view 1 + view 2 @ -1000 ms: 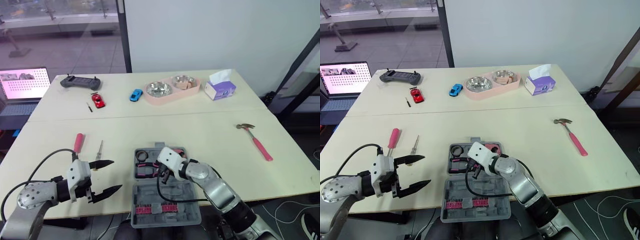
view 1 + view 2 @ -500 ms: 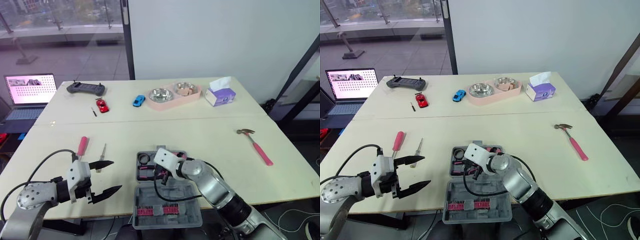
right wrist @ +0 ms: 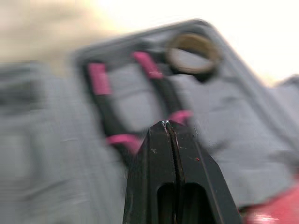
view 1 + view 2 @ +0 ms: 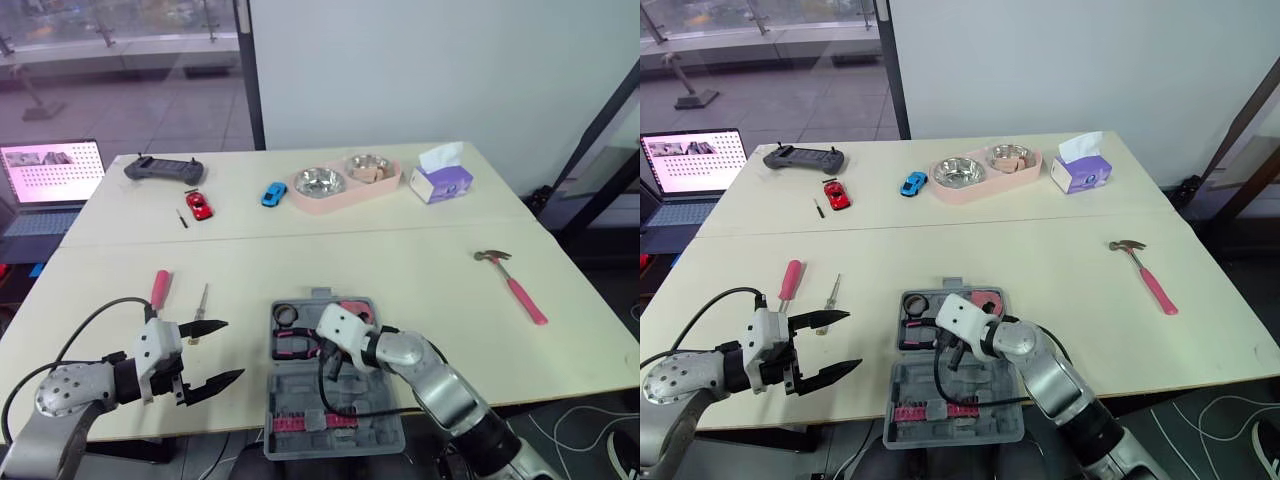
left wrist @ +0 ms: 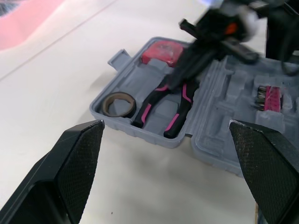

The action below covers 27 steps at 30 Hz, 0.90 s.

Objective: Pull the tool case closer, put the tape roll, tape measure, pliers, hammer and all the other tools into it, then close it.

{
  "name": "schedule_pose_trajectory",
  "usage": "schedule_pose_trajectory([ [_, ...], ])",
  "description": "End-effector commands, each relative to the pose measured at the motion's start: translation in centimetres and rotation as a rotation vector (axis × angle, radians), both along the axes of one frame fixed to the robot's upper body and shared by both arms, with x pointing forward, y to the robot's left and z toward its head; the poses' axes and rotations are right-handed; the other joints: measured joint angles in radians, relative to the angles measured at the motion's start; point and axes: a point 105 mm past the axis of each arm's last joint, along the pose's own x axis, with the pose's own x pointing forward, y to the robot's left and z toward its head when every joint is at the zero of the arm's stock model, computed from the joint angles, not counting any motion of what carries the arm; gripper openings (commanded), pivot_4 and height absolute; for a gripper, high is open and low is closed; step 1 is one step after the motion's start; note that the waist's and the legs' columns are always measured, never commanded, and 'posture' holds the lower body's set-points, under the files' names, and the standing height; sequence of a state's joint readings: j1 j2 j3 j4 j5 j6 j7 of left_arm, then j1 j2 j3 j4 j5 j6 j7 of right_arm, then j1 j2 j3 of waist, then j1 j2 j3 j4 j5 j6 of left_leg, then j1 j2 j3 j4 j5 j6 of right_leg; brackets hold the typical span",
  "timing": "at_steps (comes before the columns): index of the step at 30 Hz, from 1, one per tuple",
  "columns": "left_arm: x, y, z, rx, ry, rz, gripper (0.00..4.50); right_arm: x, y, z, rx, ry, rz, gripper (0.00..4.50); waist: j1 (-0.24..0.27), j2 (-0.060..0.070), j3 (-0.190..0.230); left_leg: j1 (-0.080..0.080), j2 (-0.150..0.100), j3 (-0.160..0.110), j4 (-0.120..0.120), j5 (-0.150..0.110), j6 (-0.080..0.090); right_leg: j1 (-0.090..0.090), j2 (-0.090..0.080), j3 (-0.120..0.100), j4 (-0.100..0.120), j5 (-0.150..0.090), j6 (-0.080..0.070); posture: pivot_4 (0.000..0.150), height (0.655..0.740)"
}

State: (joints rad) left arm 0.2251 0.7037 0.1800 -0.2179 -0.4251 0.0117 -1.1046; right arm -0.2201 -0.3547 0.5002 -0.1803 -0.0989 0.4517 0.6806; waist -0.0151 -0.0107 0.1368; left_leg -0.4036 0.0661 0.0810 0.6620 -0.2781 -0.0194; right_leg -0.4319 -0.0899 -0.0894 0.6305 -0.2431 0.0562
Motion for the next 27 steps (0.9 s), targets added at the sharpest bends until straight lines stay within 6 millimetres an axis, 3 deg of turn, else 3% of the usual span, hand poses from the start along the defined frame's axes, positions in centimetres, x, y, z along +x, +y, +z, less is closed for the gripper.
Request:
schedule_pose_trajectory([
  [1,0.1,-0.1,0.9,0.002,-0.039,-0.010,4.50,-0.5,0.3,2.3,0.057,-0.065,0.079,0.05,0.001,-0.001,0.003,-0.001,0.000,-0.001,0.000,0.000,0.000,-0.001,0.001,0.000,0.000,0.000,0.000,0.150,0.7400],
  [11,0.1,-0.1,0.8,0.004,-0.037,-0.009,4.50,0.2,-0.1,0.0,-0.036,0.002,0.038,0.05,0.003,-0.001,0.009,-0.001,0.001,-0.001,0.001,0.000,0.000,-0.001,0.002,-0.001,0.000,0.000,-0.001,0.150,0.7400],
  [18,-0.1,-0.1,0.4,0.028,-0.022,-0.016,4.50,-1.4,-1.8,-3.7,-0.224,0.166,0.040,0.05,0.004,-0.001,0.009,-0.001,0.001,-0.002,0.001,0.000,0.000,0.000,0.002,-0.001,0.000,0.000,-0.001,0.150,0.7400],
  [22,-0.2,-0.2,-0.3,0.054,0.001,-0.026,4.50,-0.7,-1.1,-2.0,-0.180,0.086,0.059,0.05,0.006,-0.002,0.008,0.000,0.001,-0.002,0.001,0.000,0.000,0.000,0.002,-0.001,-0.001,0.000,-0.001,0.150,0.7400],
  [25,-0.2,-0.4,-0.6,0.051,0.012,-0.034,4.50,0.2,-0.2,1.4,-0.059,-0.019,0.061,0.05,0.005,-0.002,0.008,-0.001,0.001,-0.001,0.001,0.000,0.000,0.000,0.001,-0.001,-0.001,0.000,-0.001,0.150,0.7400],
  [27,-0.1,-0.8,-0.9,0.057,0.023,-0.053,4.50,0.9,-0.3,5.6,0.053,-0.114,0.045,0.05,0.005,-0.001,0.010,-0.002,0.000,-0.002,0.001,0.000,0.000,0.000,0.001,-0.001,-0.001,0.000,-0.001,0.150,0.7400],
])
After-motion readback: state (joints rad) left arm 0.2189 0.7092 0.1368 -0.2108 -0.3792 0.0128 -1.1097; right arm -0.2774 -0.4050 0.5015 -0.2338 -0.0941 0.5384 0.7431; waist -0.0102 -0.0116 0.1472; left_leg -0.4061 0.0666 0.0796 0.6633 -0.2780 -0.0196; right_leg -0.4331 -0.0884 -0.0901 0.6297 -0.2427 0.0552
